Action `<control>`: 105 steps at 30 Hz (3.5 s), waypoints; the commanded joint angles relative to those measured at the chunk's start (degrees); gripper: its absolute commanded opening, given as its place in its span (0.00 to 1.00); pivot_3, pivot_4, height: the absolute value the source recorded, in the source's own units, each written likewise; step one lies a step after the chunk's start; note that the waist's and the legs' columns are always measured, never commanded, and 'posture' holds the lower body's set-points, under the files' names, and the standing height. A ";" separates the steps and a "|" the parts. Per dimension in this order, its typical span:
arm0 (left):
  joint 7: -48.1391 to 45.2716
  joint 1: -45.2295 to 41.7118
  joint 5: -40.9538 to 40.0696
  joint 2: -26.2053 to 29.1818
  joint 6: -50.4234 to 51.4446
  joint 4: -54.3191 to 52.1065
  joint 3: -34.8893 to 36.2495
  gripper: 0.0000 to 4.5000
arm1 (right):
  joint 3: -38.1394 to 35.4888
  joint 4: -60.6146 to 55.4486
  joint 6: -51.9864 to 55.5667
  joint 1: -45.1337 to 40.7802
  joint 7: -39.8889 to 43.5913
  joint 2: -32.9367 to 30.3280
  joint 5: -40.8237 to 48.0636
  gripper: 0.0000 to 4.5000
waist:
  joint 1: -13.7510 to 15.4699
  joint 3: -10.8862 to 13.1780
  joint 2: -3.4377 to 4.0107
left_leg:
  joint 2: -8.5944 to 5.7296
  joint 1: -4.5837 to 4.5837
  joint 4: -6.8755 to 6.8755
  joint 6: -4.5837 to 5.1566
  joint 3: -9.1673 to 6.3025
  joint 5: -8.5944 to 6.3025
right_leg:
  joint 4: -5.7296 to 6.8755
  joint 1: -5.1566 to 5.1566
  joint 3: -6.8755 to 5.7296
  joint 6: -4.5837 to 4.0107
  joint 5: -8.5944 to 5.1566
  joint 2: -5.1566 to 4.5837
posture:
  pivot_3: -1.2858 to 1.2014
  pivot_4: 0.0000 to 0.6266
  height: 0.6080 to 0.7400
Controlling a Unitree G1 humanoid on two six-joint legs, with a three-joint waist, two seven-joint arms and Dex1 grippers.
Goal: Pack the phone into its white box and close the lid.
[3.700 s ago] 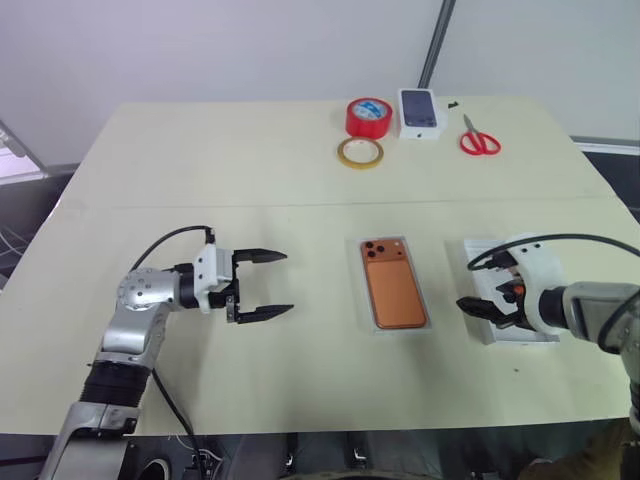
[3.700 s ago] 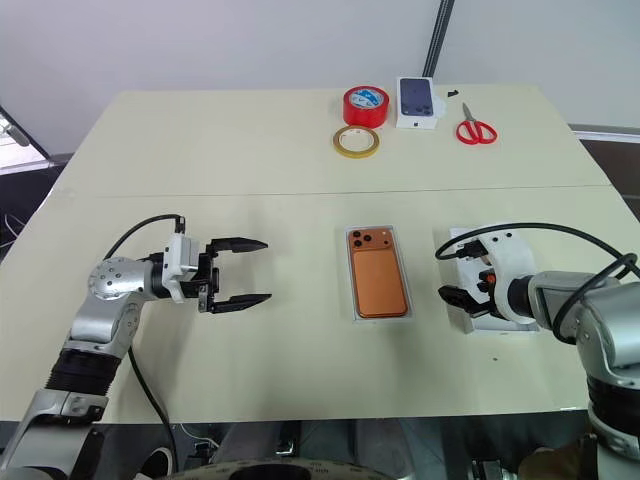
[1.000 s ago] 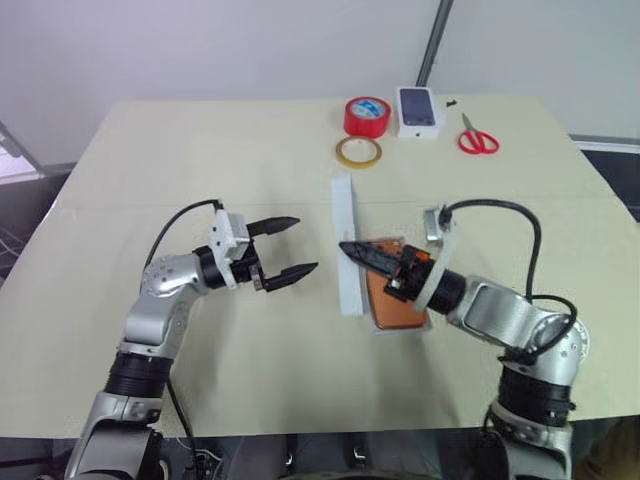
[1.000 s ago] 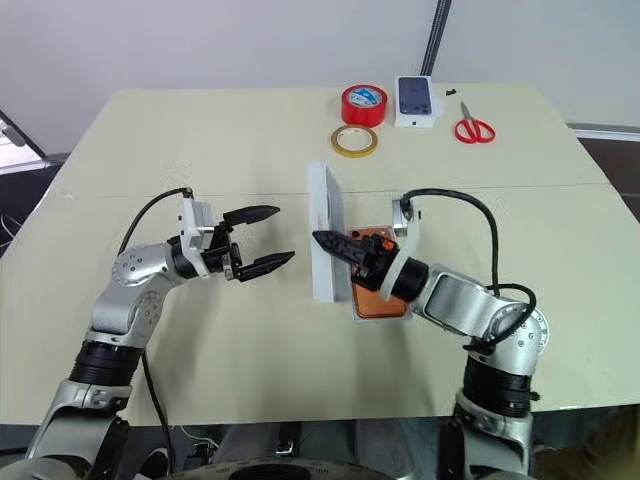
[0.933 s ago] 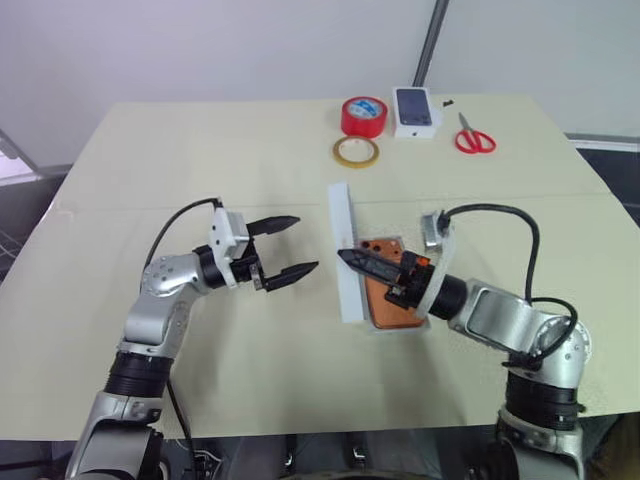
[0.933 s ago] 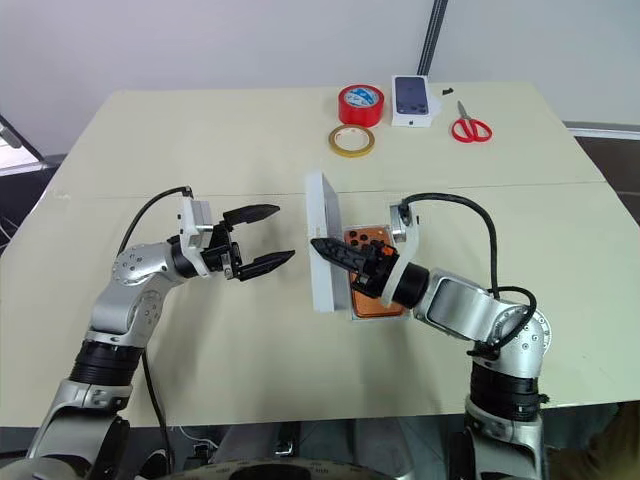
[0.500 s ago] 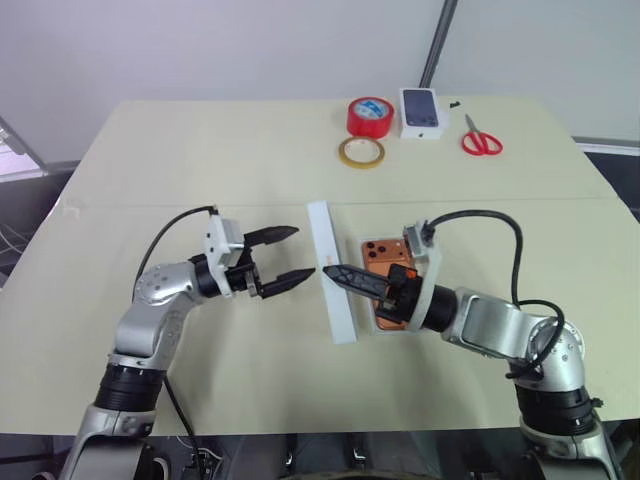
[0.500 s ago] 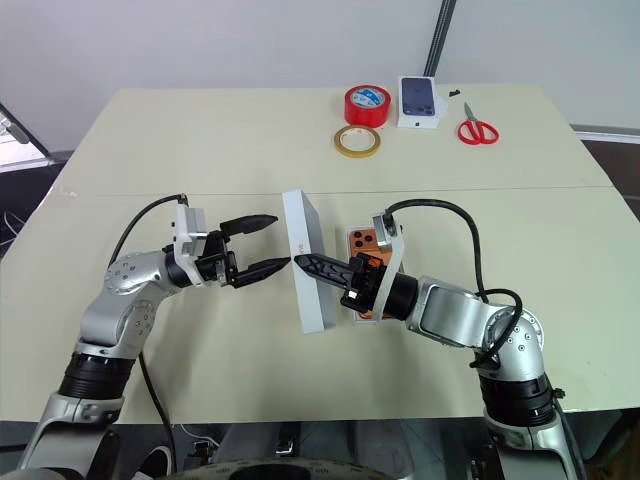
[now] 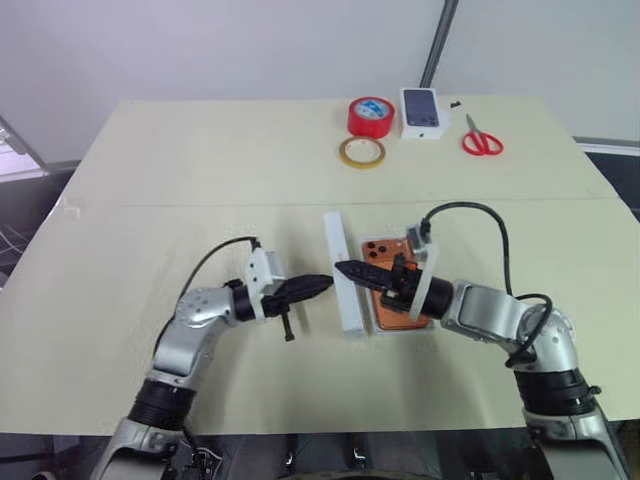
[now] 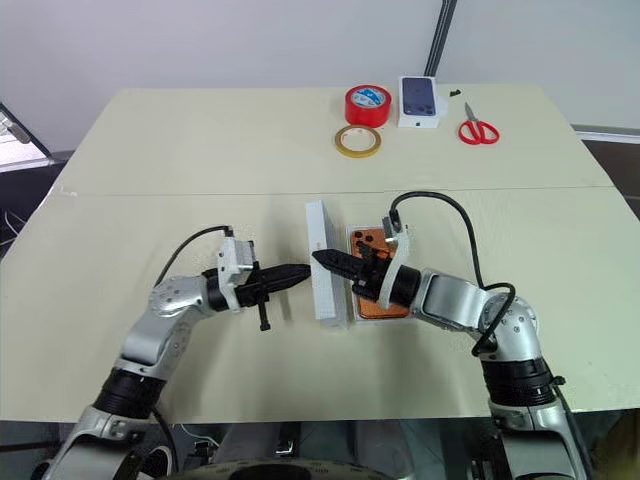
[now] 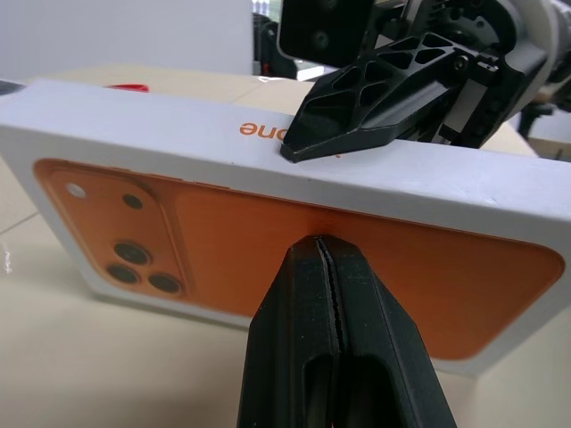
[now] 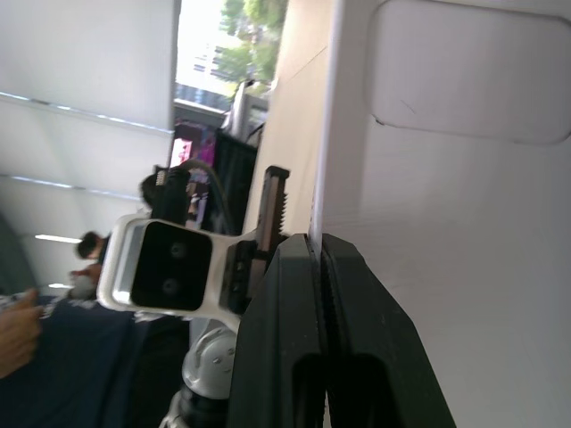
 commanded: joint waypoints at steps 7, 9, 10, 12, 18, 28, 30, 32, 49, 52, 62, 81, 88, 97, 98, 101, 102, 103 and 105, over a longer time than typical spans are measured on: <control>1.56 -4.57 2.26 -5.38 -3.21 4.64 -2.77 0.00 | -5.35 -1.29 -0.63 1.06 3.56 -5.91 -0.44 0.65 | 0.01 0.00 0.00 | 0.00 0.00 0.00 0.00 0.01 0.00 | 0.01 0.00 0.00 0.00 0.00 0.01 | 0.52 0.24 1.00; 2.11 -5.41 3.08 -7.24 -4.01 6.29 -3.84 0.00 | -7.40 -2.22 -0.24 2.56 6.47 -8.99 -4.43 0.85 | 0.27 0.01 -0.01 | -0.01 -0.01 0.01 0.02 0.01 -0.01 | -0.02 0.03 -0.01 0.01 0.00 0.00 | 0.52 0.24 1.00; 2.26 -5.74 3.25 -8.05 -4.13 6.84 -4.18 0.00 | -8.58 -1.99 -0.46 3.15 7.50 -10.05 -5.18 0.85 | 0.43 0.01 -0.02 | -0.01 -0.01 0.01 0.04 0.01 -0.02 | -0.05 0.05 -0.01 0.01 0.00 0.00 | 0.52 0.24 1.00; 2.44 -6.46 3.70 -9.55 -4.41 7.98 -4.88 0.00 | -10.81 -2.69 -0.45 4.24 12.35 -13.53 -10.07 0.85 | 0.48 0.03 -0.04 | -0.01 -0.02 0.01 0.06 0.01 -0.03 | -0.10 0.07 -0.01 0.01 0.00 0.01 | 0.52 0.24 1.00; 1.22 -8.28 1.98 -12.38 1.16 8.75 -6.79 0.00 | -11.81 -2.86 -7.67 4.72 31.11 -24.56 -35.76 0.85 | 0.88 0.04 -0.06 | -0.01 0.03 0.01 0.06 0.03 -0.03 | -0.11 0.10 -0.01 0.01 0.01 0.07 | 0.52 0.24 1.00; 2.59 -11.29 0.60 -8.11 6.97 11.47 -1.26 0.00 | -0.41 -5.95 -34.40 12.42 42.51 -19.22 -73.88 0.13 | 1.44 0.04 -0.05 | 0.01 0.08 0.01 0.06 0.00 -0.03 | -0.12 0.16 -0.02 0.02 0.00 0.14 | 0.52 0.24 1.00; 1.84 -11.44 0.88 -6.15 7.49 12.11 -0.51 0.00 | -1.49 -4.74 -36.80 13.15 42.69 -17.44 -76.32 0.01 | 1.22 0.05 -0.06 | 0.00 0.08 0.03 0.06 0.00 -0.03 | -0.13 0.17 -0.02 0.02 0.00 0.14 | 0.52 0.24 1.00; 0.22 -11.05 2.15 -3.89 9.28 12.77 -1.71 0.00 | -2.61 -3.48 -38.38 13.47 43.32 -16.86 -78.69 0.01 | 1.18 0.04 -0.04 | 0.00 0.12 0.04 0.05 0.02 -0.03 | -0.11 0.18 -0.01 0.02 0.00 0.14 | 0.52 0.24 1.00; -1.78 -16.56 5.54 -10.96 12.34 23.14 -6.41 0.00 | -2.79 -4.62 -38.19 13.93 42.99 -8.08 -87.37 0.01 | 1.35 0.01 0.01 | -0.03 0.31 0.04 0.04 -0.05 -0.03 | -0.19 0.44 -0.03 0.02 0.00 0.08 | 0.52 0.24 1.00; -1.03 -17.95 5.03 -12.00 12.49 22.90 -5.36 0.00 | -2.62 -4.99 -37.86 13.09 43.24 -7.52 -88.53 0.01 | 1.43 0.01 0.01 | -0.04 0.31 0.05 0.04 -0.05 -0.03 | -0.20 0.45 -0.04 0.02 0.00 0.08 | 0.52 0.24 1.00; 1.44 -20.71 3.31 -14.82 12.47 20.84 -1.24 0.00 | -1.53 -3.76 -38.13 12.64 44.46 -6.74 -92.92 0.01 | 1.30 0.02 -0.01 | -0.05 0.28 0.05 0.04 -0.05 -0.02 | -0.18 0.42 -0.04 0.02 0.00 0.09 | 0.52 0.24 1.00; 13.35 -27.98 6.98 -19.50 -1.44 32.48 3.35 0.00 | -5.74 -5.39 -37.01 4.52 44.28 -2.97 -90.72 0.01 | 1.34 0.03 -0.02 | -0.06 0.31 0.07 0.01 -0.04 -0.01 | -0.09 0.39 -0.04 0.02 0.00 0.11 | 0.52 0.24 1.00; 16.43 -30.98 12.41 -20.64 -4.71 44.05 0.58 0.00 | 3.19 -0.08 -38.14 6.43 43.84 -3.48 -100.63 0.01 | 1.35 0.03 -0.02 | -0.10 0.31 0.06 0.01 -0.04 -0.01 | -0.08 0.38 -0.04 0.03 0.00 0.12 | 0.52 0.24 1.00; 9.21 -25.07 11.16 -18.31 -0.52 38.29 -0.47 0.00 | 1.91 -6.17 -35.15 15.43 47.70 -5.82 -98.20 0.01 | 1.32 -0.04 -0.12 | -0.10 0.97 -0.04 0.07 -0.09 -0.05 | -0.25 1.08 -0.05 0.04 -0.01 0.10 | 0.52 0.24 1.00; 7.55 -23.99 10.40 -17.83 0.50 36.62 -0.53 0.00 | 0.76 -7.76 -34.72 16.58 48.84 -6.18 -96.43 0.01 | 1.31 -0.04 -0.11 | -0.09 1.00 -0.06 0.06 -0.09 -0.06 | -0.28 1.10 -0.06 0.04 -0.01 0.11 | 0.52 0.24 1.00; 4.57 -20.63 9.12 -15.91 3.13 31.53 -1.03 0.00 | -2.11 -13.14 -34.63 22.01 54.41 -9.30 -92.00 0.01 | 1.27 -0.04 -0.10 | -0.05 1.02 -0.07 0.06 -0.09 -0.06 | -0.28 1.11 -0.05 0.03 -0.01 0.11 | 0.52 0.24 1.00; 3.62 -19.64 8.41 -15.38 4.34 29.80 -1.12 0.06 | -2.83 -14.29 -34.99 23.71 55.76 -10.33 -91.43 0.00 | 1.23 -0.04 -0.10 | -0.05 1.02 -0.07 0.06 -0.09 -0.06 | -0.28 1.13 -0.05 0.03 -0.01 0.11 | 0.52 0.24 1.00; 3.01 -18.96 7.90 -15.06 5.31 28.51 -1.18 0.12 | -3.30 -14.95 -35.19 24.78 56.45 -11.00 -91.06 0.00 | 1.23 -0.04 -0.10 | -0.04 1.04 -0.07 0.06 -0.09 -0.06 | -0.32 1.16 -0.05 0.03 -0.02 0.11 | 0.52 0.24 1.00; 1.79 -17.68 4.85 -14.11 10.17 24.75 0.01 0.30 | -5.08 -15.40 -35.55 27.30 58.80 -12.96 -89.86 0.00 | 1.26 -0.04 -0.10 | -0.03 1.07 -0.06 0.06 -0.09 -0.06 | -0.37 1.22 -0.04 0.03 -0.02 0.10 | 0.52 0.24 1.00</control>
